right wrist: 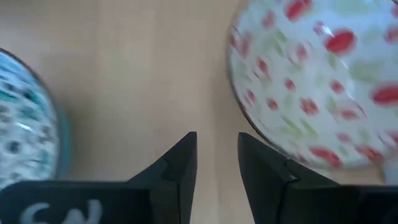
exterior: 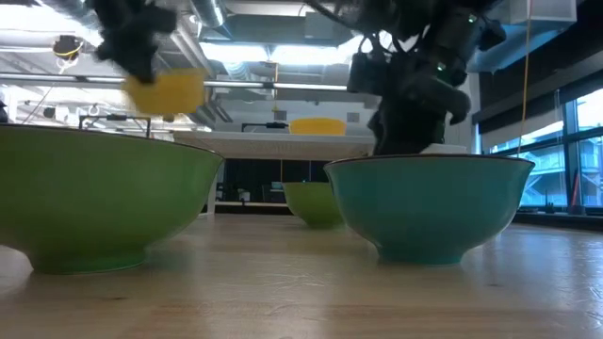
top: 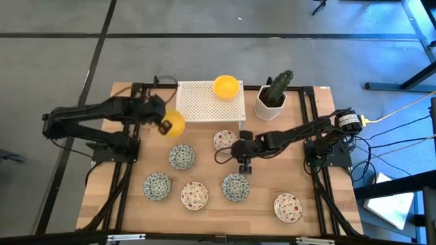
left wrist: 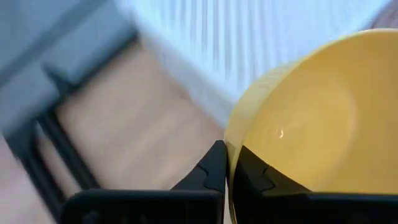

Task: Pick & Place Mini bowls
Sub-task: Stack the yellow bowl on top of the yellow bowl on the shelf

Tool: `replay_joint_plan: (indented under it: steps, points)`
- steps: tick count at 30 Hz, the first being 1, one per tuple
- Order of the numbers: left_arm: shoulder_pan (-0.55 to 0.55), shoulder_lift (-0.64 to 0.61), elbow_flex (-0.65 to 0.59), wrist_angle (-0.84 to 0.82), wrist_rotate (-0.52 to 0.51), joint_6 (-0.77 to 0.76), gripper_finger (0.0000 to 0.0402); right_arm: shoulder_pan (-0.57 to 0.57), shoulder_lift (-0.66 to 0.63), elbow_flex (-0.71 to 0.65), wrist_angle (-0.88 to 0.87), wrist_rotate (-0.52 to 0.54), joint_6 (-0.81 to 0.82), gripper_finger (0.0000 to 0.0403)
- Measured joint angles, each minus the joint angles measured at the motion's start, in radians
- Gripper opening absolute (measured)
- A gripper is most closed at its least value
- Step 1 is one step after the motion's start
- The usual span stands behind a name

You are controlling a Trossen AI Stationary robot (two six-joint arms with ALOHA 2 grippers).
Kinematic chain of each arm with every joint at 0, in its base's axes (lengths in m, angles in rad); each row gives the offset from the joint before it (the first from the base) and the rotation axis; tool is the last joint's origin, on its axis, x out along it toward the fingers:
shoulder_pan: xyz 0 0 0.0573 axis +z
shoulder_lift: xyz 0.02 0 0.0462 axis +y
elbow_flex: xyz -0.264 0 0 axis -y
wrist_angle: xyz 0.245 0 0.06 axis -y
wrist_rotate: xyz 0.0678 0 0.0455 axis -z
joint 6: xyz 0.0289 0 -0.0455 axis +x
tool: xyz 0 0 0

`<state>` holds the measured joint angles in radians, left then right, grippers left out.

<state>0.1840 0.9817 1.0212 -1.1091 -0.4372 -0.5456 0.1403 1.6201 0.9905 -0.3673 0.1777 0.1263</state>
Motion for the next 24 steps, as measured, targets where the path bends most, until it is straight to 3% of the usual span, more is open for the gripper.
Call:
replay_joint_plan:
  steps: [3, 5, 12, 16, 24]
  points:
    - [0.046, 0.023, 0.072, 0.153, -0.084, 0.096, 0.0004, 0.003, -0.019, 0.000, -0.083, 0.070, 0.060, 0.0116]
    - [0.097, 0.054, 0.101, 0.286, -0.084, 0.174, 0.0004, 0.002, -0.038, 0.000, -0.135, 0.115, 0.109, 0.0116]
    - [0.305, 0.269, 0.185, 0.642, 0.090, 0.327, 0.0004, 0.023, -0.111, 0.000, -0.218, 0.207, 0.192, 0.0116]
    - [0.377, 0.411, 0.268, 0.711, 0.231, 0.331, 0.0004, 0.046, -0.142, 0.000, -0.274, 0.270, 0.230, 0.0116]
    - [0.431, 0.644, 0.521, 0.662, 0.350, 0.303, 0.0004, 0.059, -0.163, 0.000, -0.376, 0.374, 0.312, 0.0116]
